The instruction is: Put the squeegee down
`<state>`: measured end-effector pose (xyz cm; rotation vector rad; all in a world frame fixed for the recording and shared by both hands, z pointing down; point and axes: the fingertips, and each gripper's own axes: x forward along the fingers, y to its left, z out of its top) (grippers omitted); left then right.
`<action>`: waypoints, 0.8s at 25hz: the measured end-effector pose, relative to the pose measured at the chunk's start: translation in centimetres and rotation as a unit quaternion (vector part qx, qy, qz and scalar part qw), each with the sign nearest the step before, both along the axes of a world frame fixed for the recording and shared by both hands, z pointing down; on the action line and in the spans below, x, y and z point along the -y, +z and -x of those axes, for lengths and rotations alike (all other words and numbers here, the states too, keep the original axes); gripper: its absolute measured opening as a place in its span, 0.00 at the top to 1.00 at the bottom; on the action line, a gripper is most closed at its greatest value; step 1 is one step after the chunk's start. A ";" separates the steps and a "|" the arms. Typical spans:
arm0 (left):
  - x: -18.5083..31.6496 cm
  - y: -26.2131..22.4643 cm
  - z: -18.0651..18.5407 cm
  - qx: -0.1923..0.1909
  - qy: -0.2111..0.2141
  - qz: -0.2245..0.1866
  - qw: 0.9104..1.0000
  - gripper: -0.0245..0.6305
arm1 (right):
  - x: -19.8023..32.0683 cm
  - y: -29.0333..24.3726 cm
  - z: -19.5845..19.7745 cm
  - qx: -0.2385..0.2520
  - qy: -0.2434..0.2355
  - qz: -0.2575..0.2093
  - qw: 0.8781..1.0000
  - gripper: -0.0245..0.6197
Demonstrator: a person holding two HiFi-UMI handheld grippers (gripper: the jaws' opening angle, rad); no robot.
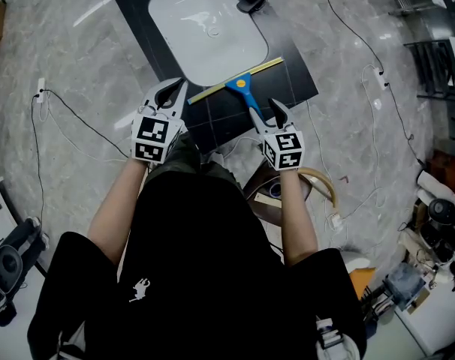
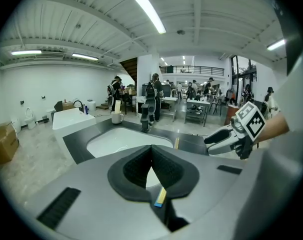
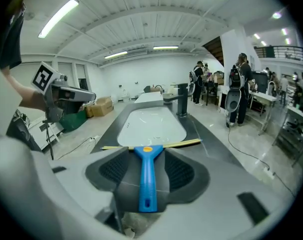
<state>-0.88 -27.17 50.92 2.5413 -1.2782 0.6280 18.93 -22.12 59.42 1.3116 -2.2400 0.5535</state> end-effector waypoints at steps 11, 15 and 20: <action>-6.7 -3.4 -1.2 -0.035 -0.024 -0.026 0.999 0.96 | -4.9 -8.4 -2.6 0.045 0.048 -0.086 0.994 0.96; -9.4 -5.2 -1.5 -0.074 -0.046 -0.031 0.996 0.96 | -7.5 -10.5 -3.2 0.059 0.056 -0.101 0.992 0.96; -13.0 -6.8 -2.7 -0.064 -0.039 -0.060 0.995 0.96 | -10.7 -12.5 -3.8 0.072 0.057 -0.117 0.989 0.96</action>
